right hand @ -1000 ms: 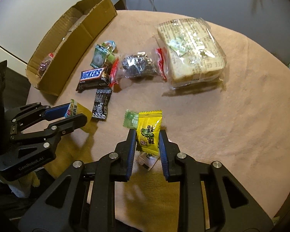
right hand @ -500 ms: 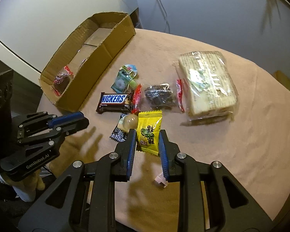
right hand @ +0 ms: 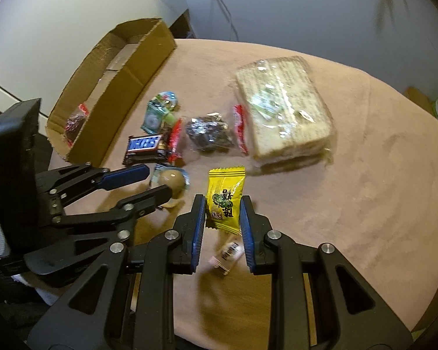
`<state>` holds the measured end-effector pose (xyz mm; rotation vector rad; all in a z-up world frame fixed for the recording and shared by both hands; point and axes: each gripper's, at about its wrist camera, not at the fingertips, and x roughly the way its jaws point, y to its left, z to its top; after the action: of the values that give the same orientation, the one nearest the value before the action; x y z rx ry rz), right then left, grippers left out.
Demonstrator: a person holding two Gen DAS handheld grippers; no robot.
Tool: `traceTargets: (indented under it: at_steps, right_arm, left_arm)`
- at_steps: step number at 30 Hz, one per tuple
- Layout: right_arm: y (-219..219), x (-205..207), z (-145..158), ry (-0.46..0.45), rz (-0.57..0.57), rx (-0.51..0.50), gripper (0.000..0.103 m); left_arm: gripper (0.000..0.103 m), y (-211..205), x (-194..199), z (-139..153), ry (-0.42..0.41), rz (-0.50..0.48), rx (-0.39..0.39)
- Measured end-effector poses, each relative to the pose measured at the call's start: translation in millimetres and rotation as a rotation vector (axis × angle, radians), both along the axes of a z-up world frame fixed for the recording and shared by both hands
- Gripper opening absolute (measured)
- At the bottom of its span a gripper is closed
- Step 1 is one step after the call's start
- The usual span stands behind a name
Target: Organize snacks
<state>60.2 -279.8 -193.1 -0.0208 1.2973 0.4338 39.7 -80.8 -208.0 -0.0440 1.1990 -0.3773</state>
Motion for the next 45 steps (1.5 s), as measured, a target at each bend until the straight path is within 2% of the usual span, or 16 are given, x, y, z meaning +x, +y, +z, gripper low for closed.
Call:
traceTargets:
  at_steps: [7,8,9,11,18,24,31,45]
  right_arm:
    - [-8,-2,-9,0.012,-0.025,-0.005,0.025]
    - [-9,-2,-9,0.013,-0.027,-0.007,0.025]
    - [-9,-2,-10,0.014,-0.028,-0.007,0.025]
    - [-8,-3,-11,0.013,-0.03,-0.009,0.025]
    - [-7,-4,-5,-0.007,-0.031,-0.008,0.025]
    - [-6,-7,1,-0.022,-0.026,0.002,0.025]
    - [7,-4,12,-0.043,0.011,0.021,0.025]
    - [80,40,51,-0.137,0.149,0.062,0.024]
  left_arm:
    - [0.036,-9,1,-2,-0.05,-0.032,0.041]
    - [0.034,-11,0,-3,-0.061,-0.043,0.051]
    - [0.028,-14,-2,-3,-0.071,-0.056,0.058]
    - [0.028,-17,-4,-3,-0.088,-0.066,0.075]
    - [0.027,-6,-5,3,-0.075,-0.029,0.03]
    - [0.027,20,-12,25,-0.091,0.034,-0.03]
    - [0.027,57,-16,48,-0.13,0.126,-0.052]
    - [0.027,130,-17,65,-0.179,0.327,-0.05]
